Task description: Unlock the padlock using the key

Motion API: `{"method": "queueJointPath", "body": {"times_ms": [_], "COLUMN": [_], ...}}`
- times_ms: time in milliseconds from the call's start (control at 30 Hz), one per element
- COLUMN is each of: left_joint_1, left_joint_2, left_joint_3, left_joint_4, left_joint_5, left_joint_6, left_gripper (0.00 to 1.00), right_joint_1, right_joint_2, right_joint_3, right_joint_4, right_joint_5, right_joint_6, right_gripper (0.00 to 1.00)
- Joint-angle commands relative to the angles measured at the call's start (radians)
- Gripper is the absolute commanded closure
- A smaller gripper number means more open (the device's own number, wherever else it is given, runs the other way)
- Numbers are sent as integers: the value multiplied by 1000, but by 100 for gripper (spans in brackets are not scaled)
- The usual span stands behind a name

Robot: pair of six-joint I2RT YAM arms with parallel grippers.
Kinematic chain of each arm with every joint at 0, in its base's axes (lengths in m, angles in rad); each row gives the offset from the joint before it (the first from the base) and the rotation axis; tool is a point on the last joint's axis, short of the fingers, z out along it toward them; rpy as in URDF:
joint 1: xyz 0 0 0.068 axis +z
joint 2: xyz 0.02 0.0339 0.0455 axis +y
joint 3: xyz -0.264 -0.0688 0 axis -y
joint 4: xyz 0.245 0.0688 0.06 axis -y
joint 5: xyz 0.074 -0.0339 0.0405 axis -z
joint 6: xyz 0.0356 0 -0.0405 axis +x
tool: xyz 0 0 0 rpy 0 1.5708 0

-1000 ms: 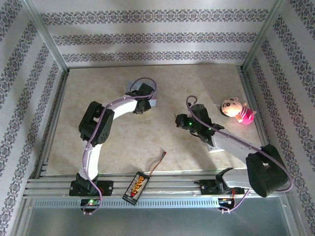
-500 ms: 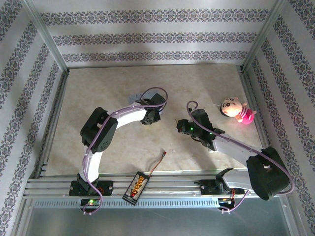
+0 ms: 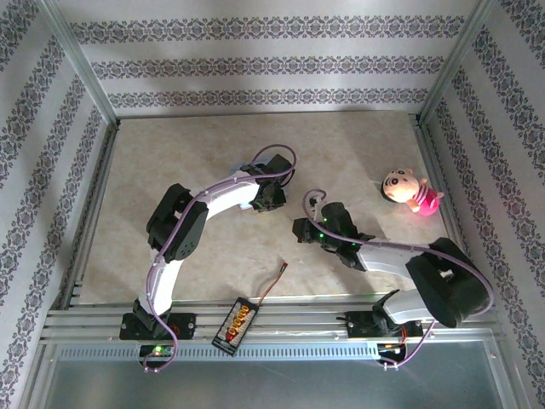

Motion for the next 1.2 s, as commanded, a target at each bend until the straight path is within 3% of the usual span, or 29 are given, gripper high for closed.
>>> {"method": "queueJointPath", "body": {"times_ms": [0, 267, 667, 1167], "left_joint_1": [8, 18, 40, 52], "left_joint_2": [-8, -5, -3, -5], "left_joint_3": [18, 18, 14, -13], "left_joint_4": [-29, -6, 29, 88], "left_joint_5": [23, 44, 109, 141], "left_joint_6": [-39, -87, -139, -177], "left_gripper": [90, 90, 90, 90], "right_joint_1": [22, 55, 36, 53], "right_joint_2": [66, 194, 512, 541], "right_joint_3": [-29, -80, -76, -65], "right_joint_4": [247, 451, 848, 852], "right_joint_5": [-7, 110, 99, 120], "right_joint_6": [-9, 10, 67, 27], "right_gripper": [100, 100, 100, 100]}}
